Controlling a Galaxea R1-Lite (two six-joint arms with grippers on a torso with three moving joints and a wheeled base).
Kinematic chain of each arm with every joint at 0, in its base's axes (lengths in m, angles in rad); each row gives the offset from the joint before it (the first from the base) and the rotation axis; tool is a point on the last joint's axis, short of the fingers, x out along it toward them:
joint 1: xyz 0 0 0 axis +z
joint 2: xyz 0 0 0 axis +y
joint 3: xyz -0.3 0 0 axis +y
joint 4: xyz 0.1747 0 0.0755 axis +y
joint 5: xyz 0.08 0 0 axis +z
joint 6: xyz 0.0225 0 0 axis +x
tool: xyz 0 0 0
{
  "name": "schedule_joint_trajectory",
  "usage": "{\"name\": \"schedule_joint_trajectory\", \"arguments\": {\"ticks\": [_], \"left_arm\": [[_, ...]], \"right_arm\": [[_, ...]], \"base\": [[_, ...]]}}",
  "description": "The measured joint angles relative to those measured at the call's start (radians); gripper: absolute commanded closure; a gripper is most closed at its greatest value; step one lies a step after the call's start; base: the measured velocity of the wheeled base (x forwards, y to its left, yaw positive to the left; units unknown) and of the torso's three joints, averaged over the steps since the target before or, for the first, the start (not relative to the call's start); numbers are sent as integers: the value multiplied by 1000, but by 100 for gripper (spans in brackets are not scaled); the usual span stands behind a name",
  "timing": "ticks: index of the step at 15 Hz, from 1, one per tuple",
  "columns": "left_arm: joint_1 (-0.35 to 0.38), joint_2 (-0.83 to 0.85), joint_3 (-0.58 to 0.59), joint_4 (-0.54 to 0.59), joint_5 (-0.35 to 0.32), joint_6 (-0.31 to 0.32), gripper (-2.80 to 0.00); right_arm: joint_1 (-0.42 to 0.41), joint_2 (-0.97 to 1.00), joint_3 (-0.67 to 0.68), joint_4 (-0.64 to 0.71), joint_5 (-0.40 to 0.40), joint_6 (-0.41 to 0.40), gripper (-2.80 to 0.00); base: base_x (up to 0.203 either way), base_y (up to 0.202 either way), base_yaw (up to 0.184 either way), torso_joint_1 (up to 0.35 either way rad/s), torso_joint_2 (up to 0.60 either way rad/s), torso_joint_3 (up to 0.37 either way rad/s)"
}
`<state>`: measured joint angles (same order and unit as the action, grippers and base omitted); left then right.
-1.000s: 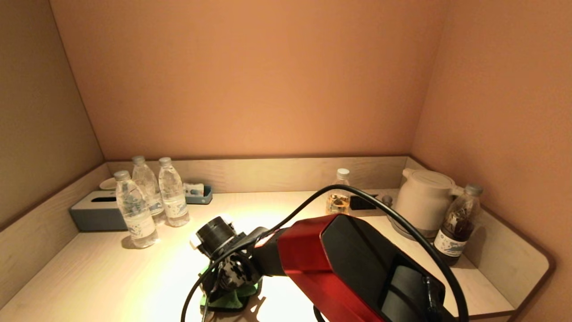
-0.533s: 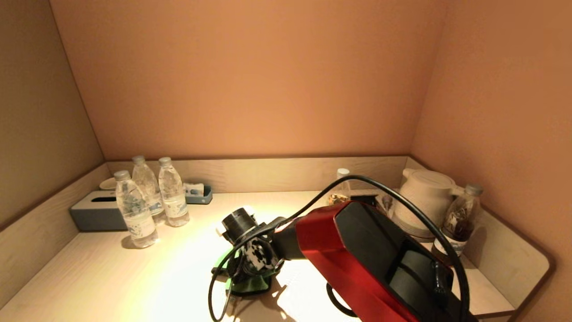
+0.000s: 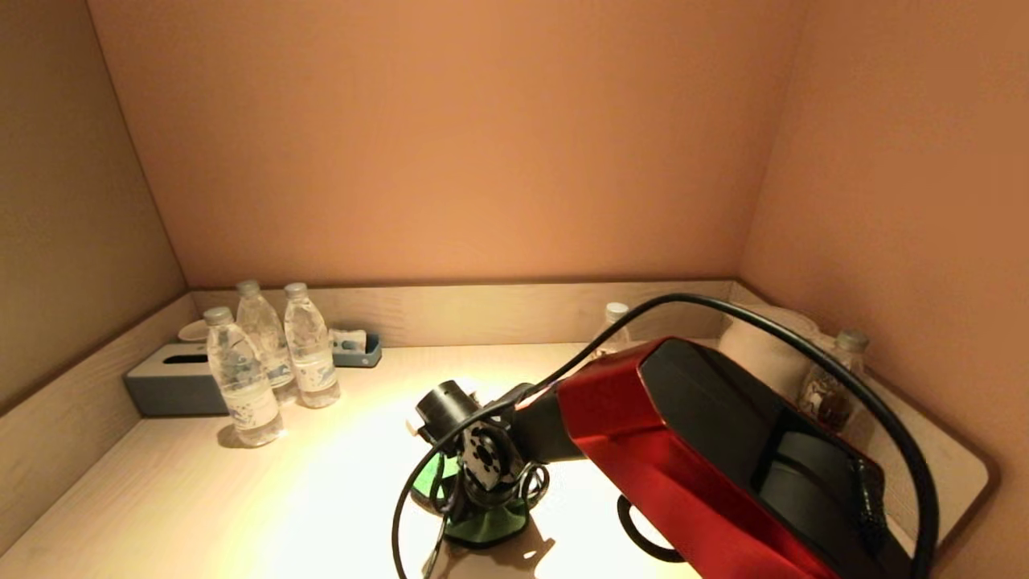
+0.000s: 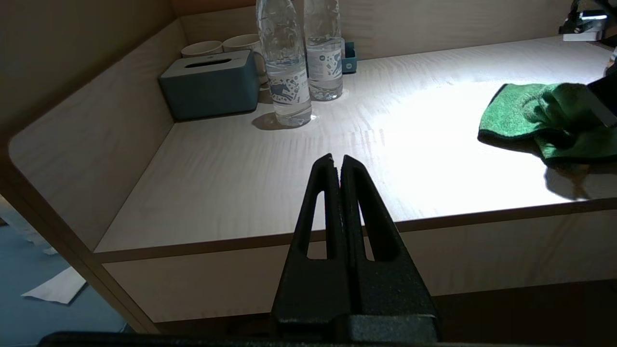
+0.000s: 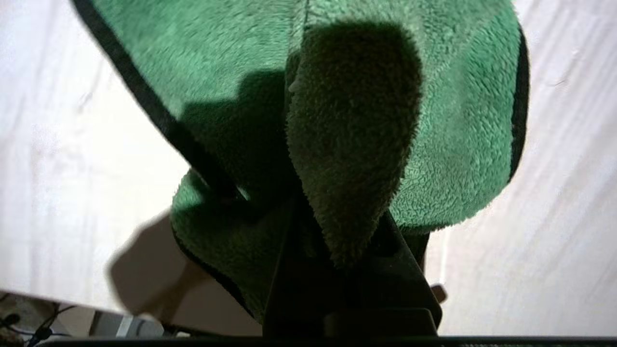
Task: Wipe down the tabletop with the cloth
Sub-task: Sweep the stains on the table
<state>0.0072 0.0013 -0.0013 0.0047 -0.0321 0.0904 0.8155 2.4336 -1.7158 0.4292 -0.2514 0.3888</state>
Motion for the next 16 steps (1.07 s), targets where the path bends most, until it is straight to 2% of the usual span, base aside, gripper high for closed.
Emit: {"name": "schedule_joint_trajectory", "arguments": {"ticks": [7,11,16], "left_arm": [[-1,0,0,0,0,-1,0],[0,0,0,0,0,-1,0],[0,0,0,0,0,0,0]], "right_arm": [[119,-21,27,-10,60,-21,0],[162,38,-76,-57,80,-67,0],[158,132,-204,-88,81,-109,0]], "base": [[0,0,0,0,0,0],[0,0,0,0,0,0],[0,0,0,0,0,0]]}}
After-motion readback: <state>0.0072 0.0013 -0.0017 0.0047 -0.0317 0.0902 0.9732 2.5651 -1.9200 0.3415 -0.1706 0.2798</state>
